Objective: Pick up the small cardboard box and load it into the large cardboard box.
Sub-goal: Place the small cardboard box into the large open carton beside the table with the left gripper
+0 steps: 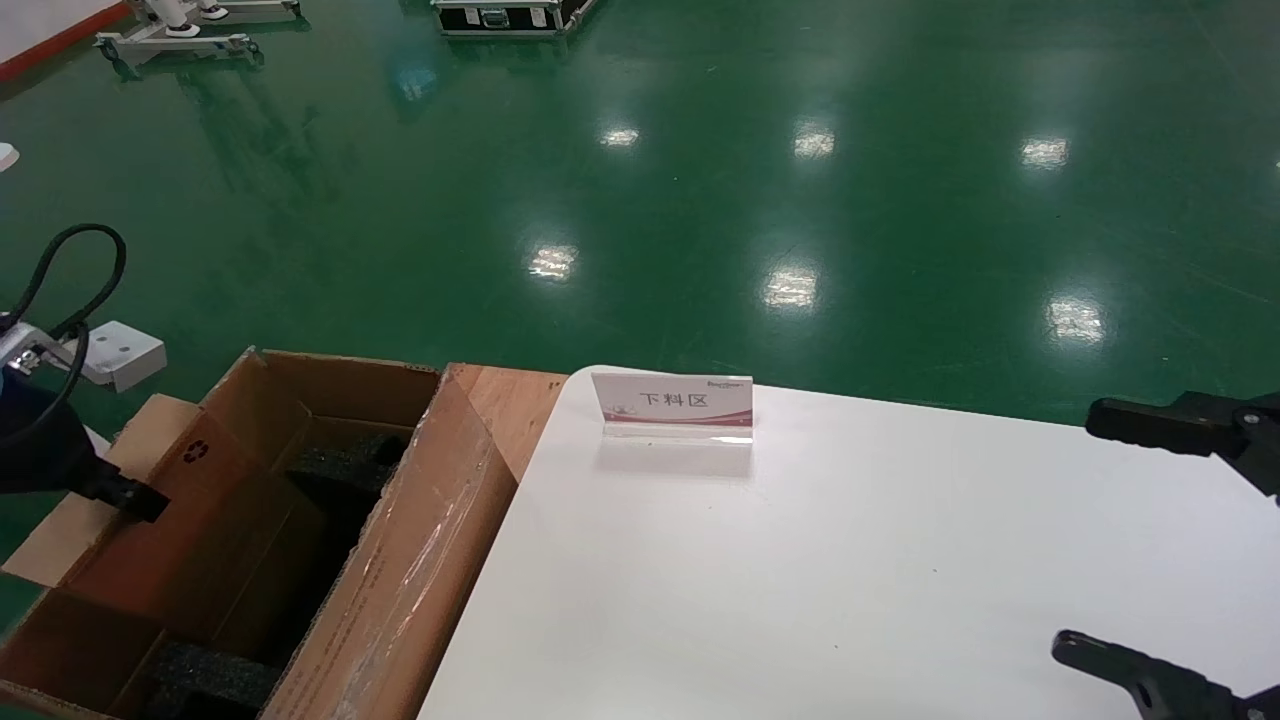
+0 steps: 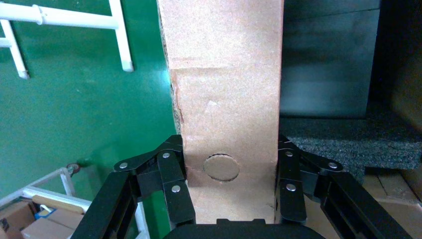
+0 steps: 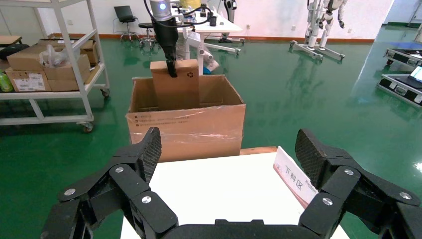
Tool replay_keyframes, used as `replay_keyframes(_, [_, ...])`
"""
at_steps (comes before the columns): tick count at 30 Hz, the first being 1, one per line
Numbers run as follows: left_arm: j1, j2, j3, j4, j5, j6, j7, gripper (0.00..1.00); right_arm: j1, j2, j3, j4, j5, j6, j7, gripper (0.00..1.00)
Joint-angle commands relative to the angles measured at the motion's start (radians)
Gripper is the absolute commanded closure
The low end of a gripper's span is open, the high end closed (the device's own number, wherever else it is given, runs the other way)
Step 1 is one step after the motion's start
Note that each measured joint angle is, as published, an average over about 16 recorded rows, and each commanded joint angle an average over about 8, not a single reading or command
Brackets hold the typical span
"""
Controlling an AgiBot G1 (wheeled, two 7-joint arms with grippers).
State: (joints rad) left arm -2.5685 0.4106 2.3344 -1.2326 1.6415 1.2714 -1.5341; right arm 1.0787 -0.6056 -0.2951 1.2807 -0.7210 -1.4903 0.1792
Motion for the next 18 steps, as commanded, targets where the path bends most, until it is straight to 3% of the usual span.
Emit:
replay_keyframes(1, [0.012,0.006,0.001,0.014,-0.005,-0.01,0.006,1.0,0.0,0.0,0.0,0.0,0.0,0.0,0.0,0.0])
replay_keyframes(18, [0.159,0.058,0.015,0.169,-0.065,-0.09,0.081,1.0,0.0,0.0,-0.001,0.0,0.001,0.0,-0.001,0.0])
